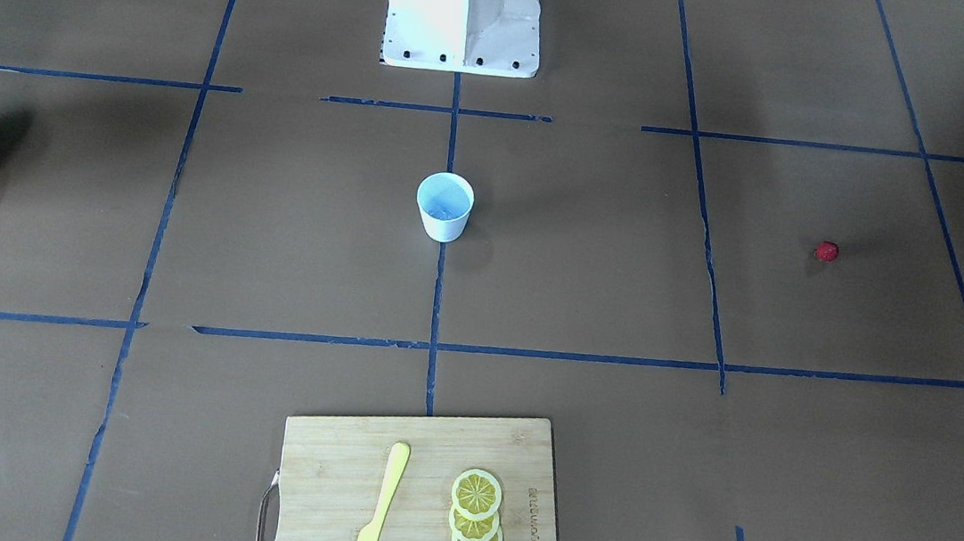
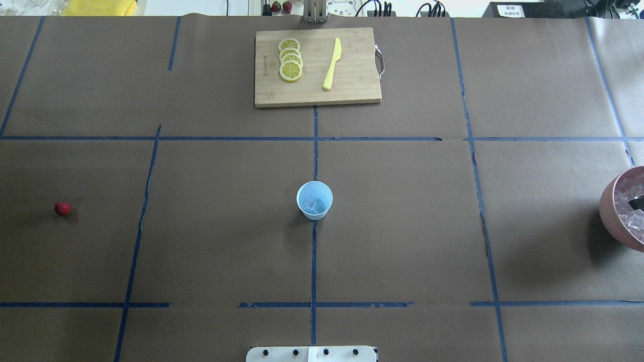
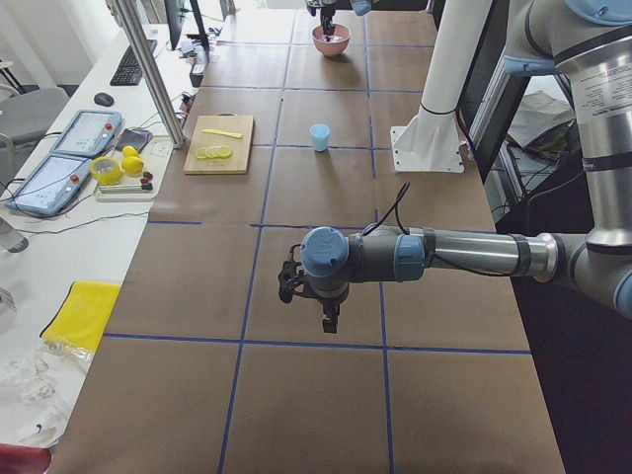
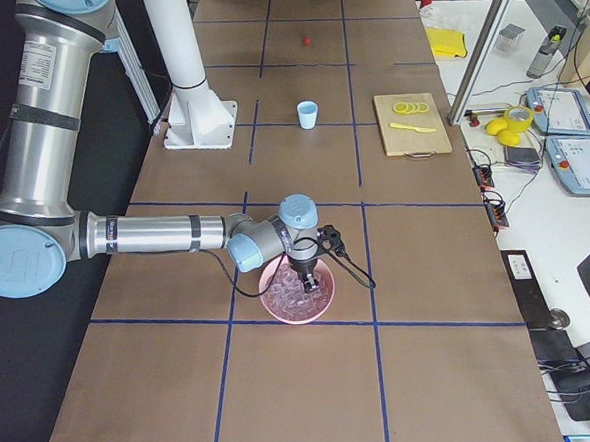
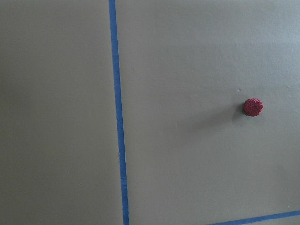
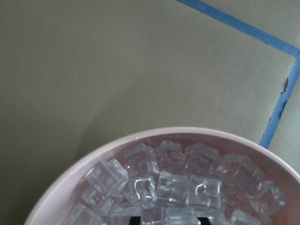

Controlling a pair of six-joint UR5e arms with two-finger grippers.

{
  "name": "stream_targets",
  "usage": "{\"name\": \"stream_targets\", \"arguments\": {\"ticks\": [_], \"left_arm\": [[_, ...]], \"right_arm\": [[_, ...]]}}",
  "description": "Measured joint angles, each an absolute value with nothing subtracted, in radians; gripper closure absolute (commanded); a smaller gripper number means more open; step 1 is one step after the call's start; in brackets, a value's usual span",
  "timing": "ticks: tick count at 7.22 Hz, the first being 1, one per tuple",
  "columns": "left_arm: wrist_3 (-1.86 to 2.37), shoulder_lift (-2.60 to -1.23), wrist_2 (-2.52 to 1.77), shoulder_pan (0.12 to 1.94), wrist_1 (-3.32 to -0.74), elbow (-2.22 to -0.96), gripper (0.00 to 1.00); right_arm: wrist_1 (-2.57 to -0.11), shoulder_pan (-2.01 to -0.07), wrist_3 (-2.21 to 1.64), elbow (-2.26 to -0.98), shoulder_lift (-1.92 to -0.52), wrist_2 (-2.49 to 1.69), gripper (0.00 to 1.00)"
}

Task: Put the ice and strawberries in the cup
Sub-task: 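Grasp a third ice cube from the pink bowl with the right gripper, then carry the ice cube with the right gripper over the cup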

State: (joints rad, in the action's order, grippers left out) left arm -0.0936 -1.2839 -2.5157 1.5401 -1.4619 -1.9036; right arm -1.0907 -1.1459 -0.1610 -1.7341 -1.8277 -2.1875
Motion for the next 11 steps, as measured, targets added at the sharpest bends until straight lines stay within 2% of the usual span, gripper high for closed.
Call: {"name": "stream_targets", "arguments": {"ticks": [1,2,6,8,11], "left_arm": [[-0.094,-1.284,-2.516,1.540,-1.462,-1.904,0.00],[-0.094,-1.284,-2.516,1.540,-1.462,-1.903,0.00],[-0.092,-1.284,-2.516,1.540,-1.462,-1.902,0.00],[-0.092,-1.284,-2.520,1.540,-1.462,-1.903,0.00],[-0.092,-1.284,-2.535,1.540,-1.462,-1.903,0.00]], "right_arm": [[-1.091,-1.146,-0.161,-1.734,-1.827,-2.187,0.93],[-1.091,-1.147,-0.160,-1.735,-1.827,-2.187,1.00],[-1.092,-1.196,-0.161,-1.762,-1.829,-2.200,1.00],[-1.101,-1.238,-0.227,-1.862,-1.841,-2.267,1.00],[-1.099,-1.214,-0.656,-2.042,-1.838,-2.384,1.00]]}}
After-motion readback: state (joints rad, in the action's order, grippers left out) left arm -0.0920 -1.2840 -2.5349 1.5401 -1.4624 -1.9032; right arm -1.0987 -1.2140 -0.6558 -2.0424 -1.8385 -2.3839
